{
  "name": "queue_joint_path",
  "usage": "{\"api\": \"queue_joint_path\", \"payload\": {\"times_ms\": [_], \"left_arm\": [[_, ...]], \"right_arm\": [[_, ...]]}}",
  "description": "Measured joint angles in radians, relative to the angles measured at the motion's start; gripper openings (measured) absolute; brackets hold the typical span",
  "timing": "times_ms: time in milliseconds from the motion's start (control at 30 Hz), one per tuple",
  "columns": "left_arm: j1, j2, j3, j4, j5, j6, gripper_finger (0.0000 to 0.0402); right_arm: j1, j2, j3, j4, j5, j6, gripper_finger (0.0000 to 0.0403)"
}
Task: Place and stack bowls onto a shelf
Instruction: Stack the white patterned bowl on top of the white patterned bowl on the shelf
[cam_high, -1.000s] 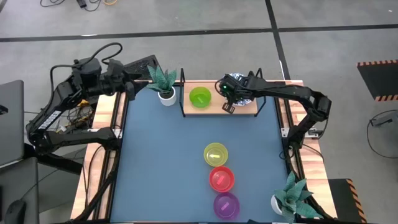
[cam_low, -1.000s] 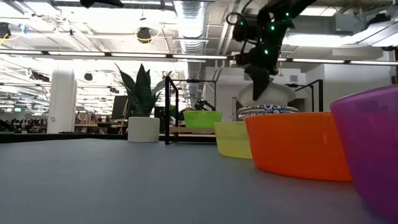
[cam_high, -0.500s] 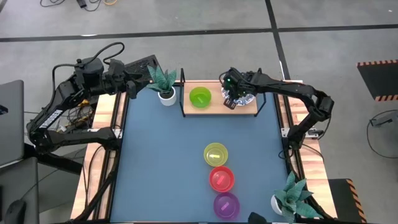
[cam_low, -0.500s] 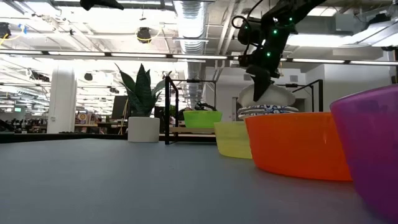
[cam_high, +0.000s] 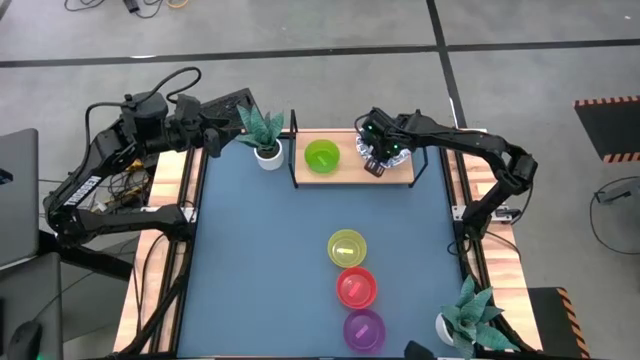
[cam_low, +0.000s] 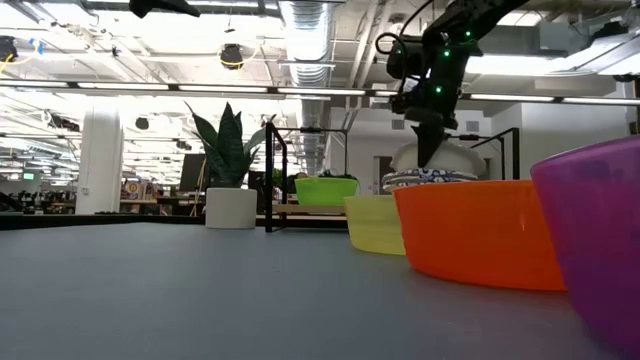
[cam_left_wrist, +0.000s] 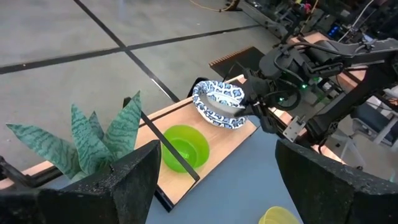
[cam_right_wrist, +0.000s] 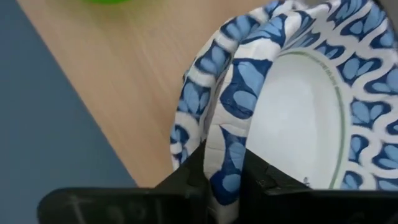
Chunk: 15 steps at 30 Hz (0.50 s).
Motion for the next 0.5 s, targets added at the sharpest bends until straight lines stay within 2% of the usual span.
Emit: {"api": "queue_joint_path", "payload": {"times_ms": [100,367,500], "left_arm": [[0.0,0.0,0.0,0.0,-0.008,-0.009,0.03],[0.0,0.0,0.0,0.0,-0.018,-0.014,0.03],[0.0,0.0,0.0,-0.002,-0.018,-0.014,0.03]], "right_arm": [[-0.004,0.0,0.0,0.005,-0.037,-0.003,0.0094],[-0.005,-0.004,0.0,0.003,-0.04,-0.018,0.0172],[0.0,-0.04,0.003,0.009,-0.04,-0.026,0.0195]]}}
